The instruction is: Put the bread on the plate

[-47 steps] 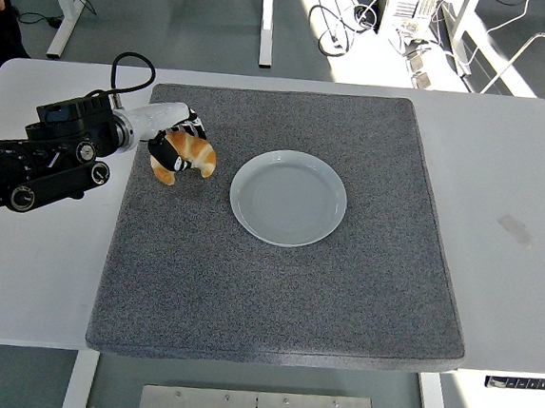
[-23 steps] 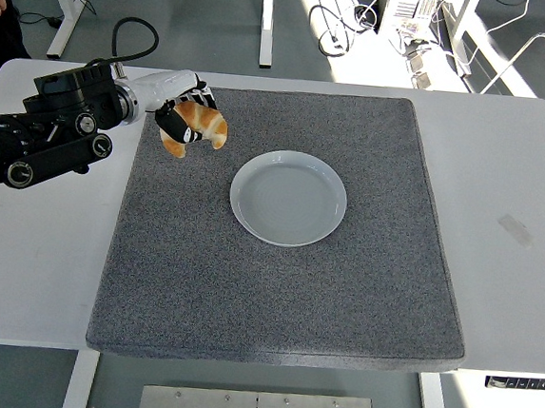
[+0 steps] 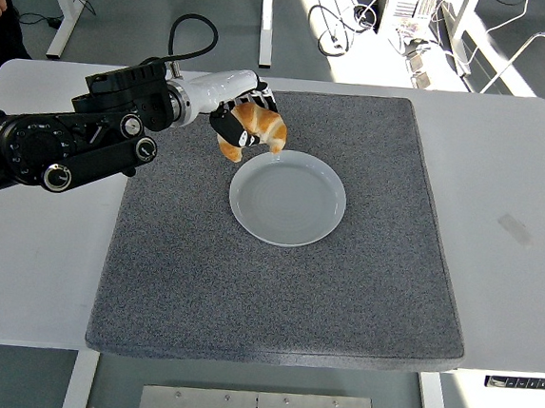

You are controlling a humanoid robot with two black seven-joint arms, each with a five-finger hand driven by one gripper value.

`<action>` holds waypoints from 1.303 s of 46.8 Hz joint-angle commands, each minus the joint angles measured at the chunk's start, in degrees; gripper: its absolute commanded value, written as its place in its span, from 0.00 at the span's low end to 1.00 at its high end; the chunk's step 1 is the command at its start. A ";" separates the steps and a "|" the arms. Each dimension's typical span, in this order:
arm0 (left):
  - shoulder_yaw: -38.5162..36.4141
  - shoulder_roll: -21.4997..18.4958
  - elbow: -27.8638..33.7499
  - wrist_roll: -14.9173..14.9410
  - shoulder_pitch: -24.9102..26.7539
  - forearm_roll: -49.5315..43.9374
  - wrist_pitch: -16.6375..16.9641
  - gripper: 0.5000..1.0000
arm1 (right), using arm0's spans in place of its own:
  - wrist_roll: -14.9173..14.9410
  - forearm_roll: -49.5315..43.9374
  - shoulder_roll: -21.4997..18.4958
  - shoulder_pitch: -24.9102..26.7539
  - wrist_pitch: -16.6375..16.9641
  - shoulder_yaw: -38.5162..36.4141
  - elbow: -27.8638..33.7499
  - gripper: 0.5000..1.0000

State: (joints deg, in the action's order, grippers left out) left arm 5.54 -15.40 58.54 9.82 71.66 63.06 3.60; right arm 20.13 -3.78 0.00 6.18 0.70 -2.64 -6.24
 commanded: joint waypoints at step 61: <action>-2.38 6.70 -1.33 -0.16 -5.65 4.26 0.44 0.15 | 0.00 0.00 0.00 -0.03 0.00 0.00 0.00 1.00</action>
State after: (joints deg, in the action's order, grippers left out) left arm 3.17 -8.71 57.30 9.67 66.01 67.39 4.04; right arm 20.13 -3.78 0.00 6.15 0.70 -2.64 -6.24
